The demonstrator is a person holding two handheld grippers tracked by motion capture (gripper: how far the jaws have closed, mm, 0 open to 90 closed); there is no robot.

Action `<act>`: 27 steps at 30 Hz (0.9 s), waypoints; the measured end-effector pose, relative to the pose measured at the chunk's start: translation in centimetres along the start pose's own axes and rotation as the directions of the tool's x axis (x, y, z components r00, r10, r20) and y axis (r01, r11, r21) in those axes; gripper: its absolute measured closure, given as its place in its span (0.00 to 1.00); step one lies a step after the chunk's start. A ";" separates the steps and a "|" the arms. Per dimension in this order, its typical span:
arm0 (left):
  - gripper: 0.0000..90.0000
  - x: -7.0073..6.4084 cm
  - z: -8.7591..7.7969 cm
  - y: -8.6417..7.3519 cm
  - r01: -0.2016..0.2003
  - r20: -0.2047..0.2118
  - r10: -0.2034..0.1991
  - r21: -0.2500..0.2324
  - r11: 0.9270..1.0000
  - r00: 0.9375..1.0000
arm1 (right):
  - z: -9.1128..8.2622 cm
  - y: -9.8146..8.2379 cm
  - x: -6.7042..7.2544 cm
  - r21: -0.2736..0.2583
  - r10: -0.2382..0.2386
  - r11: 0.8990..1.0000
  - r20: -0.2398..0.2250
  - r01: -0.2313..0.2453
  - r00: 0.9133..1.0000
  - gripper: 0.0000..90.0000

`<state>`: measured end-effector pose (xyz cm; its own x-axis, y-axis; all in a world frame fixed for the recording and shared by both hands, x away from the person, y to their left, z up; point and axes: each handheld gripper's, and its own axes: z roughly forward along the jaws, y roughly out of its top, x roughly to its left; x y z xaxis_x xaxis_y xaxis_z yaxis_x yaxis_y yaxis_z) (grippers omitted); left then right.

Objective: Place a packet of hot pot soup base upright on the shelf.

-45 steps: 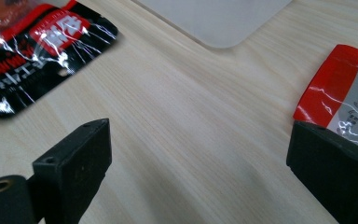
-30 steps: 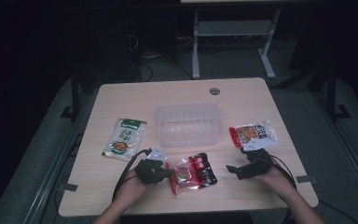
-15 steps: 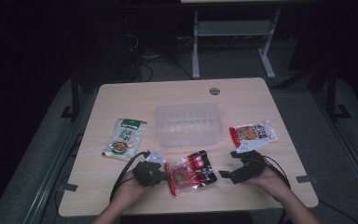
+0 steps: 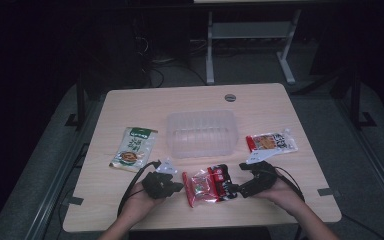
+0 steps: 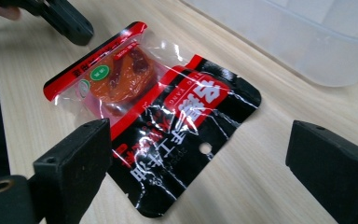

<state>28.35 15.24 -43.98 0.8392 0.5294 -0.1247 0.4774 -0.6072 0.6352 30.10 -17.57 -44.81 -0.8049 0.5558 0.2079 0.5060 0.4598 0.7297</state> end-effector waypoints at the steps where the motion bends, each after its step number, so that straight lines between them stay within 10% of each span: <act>1: 1.00 -0.1 -0.1 0.3 -0.024 0.000 0.024 -0.004 1.000 1.000 | 0.0 0.0 -0.1 0.001 0.004 1.000 0.000 -0.004 1.000 0.07; 11: 1.00 -0.2 1.8 0.2 -0.055 -0.011 0.056 0.058 0.997 0.998 | 0.3 -0.3 -0.3 0.018 0.015 1.000 0.007 -0.015 1.000 0.07; 17: 1.00 -0.5 0.2 1.2 -0.054 0.000 0.054 -0.034 0.998 0.999 | 0.2 -0.3 -0.4 0.008 0.013 1.000 0.005 -0.013 1.000 0.07; 27: 1.00 -0.8 2.5 0.8 -0.088 0.001 0.088 0.047 0.995 0.996 | 0.5 -0.5 -0.4 0.031 0.019 0.999 0.003 -0.019 1.000 0.07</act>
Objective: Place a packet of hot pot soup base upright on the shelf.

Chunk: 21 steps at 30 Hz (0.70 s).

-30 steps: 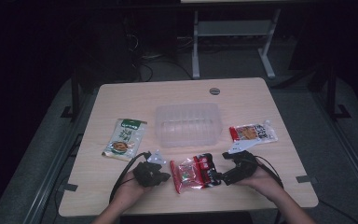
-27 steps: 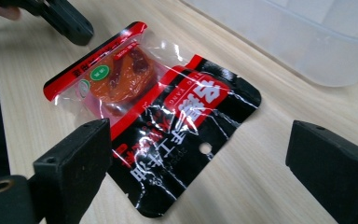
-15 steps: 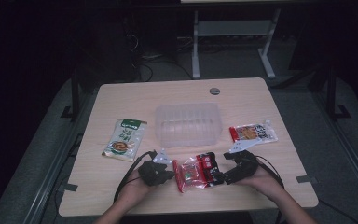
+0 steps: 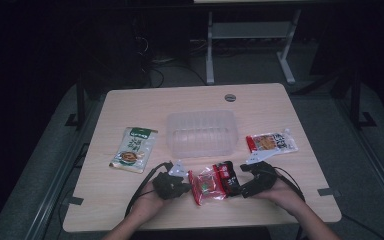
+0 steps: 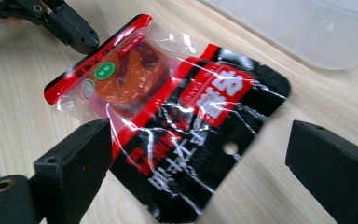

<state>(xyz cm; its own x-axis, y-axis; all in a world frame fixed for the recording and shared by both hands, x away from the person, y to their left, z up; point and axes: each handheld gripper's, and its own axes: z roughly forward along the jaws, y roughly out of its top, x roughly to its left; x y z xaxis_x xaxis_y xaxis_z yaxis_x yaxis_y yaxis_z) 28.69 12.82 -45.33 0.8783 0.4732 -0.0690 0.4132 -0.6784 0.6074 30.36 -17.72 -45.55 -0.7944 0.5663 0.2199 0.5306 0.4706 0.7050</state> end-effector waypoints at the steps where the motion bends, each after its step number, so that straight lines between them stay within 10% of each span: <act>1: 1.00 0.0 -0.1 0.1 0.002 -0.002 -0.002 -0.006 1.000 1.000 | 0.1 0.0 0.0 0.002 -0.001 1.000 0.000 0.001 1.000 0.07; 7: 1.00 -0.1 -1.1 1.2 0.021 0.015 -0.019 -0.099 0.995 1.000 | 0.0 0.0 0.0 -0.001 0.001 1.000 -0.002 -0.001 1.000 0.07; 21: 1.00 -0.4 1.4 1.3 -0.027 0.013 0.027 -0.008 1.000 1.000 | 0.1 -0.3 -0.5 0.011 0.027 1.000 -0.011 -0.027 1.000 0.07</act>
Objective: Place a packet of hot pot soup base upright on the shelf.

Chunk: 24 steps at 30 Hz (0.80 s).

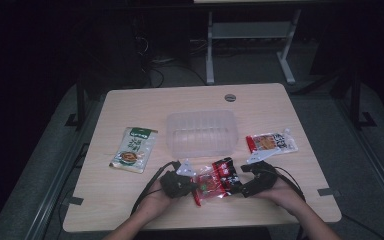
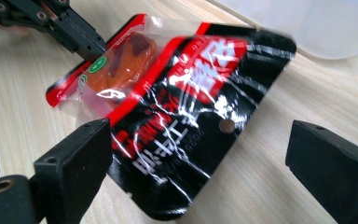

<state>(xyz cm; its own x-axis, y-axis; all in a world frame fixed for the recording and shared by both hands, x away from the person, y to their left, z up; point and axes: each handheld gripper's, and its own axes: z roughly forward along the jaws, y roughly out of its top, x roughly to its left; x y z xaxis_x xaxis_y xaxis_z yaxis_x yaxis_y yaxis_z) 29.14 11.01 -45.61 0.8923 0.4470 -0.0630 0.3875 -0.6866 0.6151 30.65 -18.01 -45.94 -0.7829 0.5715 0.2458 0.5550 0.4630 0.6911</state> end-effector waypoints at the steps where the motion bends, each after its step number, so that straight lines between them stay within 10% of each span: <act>1: 1.00 0.1 0.0 -0.1 0.000 0.001 0.000 0.007 1.000 1.000 | 0.0 0.0 -0.1 0.000 0.002 1.000 -0.006 -0.002 1.000 0.07; 15: 1.00 0.0 0.0 -0.1 0.013 -0.004 -0.013 0.010 1.000 1.000 | 2.0 1.3 -0.3 0.009 0.079 0.997 -0.184 -0.079 0.980 0.16; 24: 1.00 -0.2 0.0 -0.2 0.027 -0.022 -0.027 0.005 1.000 0.999 | 1.2 1.5 -0.3 -0.026 0.068 0.997 -0.144 -0.072 0.987 0.46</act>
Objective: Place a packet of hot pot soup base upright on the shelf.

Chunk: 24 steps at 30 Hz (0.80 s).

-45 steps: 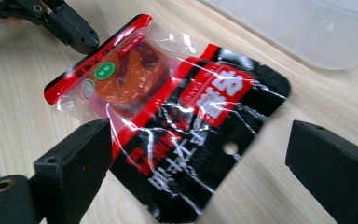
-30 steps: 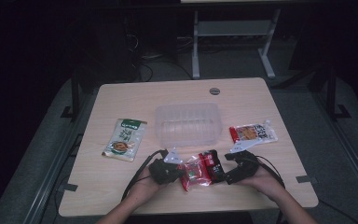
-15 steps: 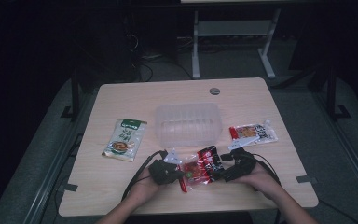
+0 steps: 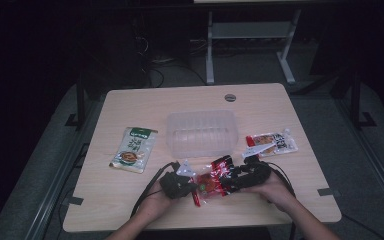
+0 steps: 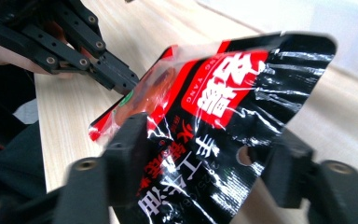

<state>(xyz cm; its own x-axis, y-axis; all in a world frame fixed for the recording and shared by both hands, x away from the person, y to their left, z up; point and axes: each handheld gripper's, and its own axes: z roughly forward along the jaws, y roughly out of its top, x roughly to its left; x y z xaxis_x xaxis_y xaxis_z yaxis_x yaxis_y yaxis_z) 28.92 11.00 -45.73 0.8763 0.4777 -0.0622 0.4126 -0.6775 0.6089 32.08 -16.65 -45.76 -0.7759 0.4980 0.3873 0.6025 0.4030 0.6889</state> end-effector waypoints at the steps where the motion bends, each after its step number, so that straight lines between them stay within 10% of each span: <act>1: 1.00 0.0 0.0 0.0 0.003 -0.002 -0.003 0.000 1.000 1.000 | -0.2 0.1 0.2 -0.011 -0.017 1.000 0.011 0.017 1.000 0.50; 17: 1.00 0.0 0.0 0.0 0.012 0.001 -0.012 0.003 1.000 1.000 | 0.1 0.5 1.2 0.040 -0.114 0.993 -0.020 0.115 0.993 0.95; 24: 1.00 0.2 -0.1 -0.1 0.005 0.005 -0.005 0.003 1.000 1.000 | 0.2 0.9 1.3 0.041 -0.164 0.985 -0.033 0.165 0.986 0.99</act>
<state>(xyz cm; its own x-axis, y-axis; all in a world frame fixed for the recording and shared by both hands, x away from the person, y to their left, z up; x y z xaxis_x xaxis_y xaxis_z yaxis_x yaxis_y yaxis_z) 29.01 11.17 -45.71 0.8754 0.4785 -0.0690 0.4176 -0.6765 0.6065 31.66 -15.43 -44.74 -0.8700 0.3993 0.2892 0.4731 0.5107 0.7179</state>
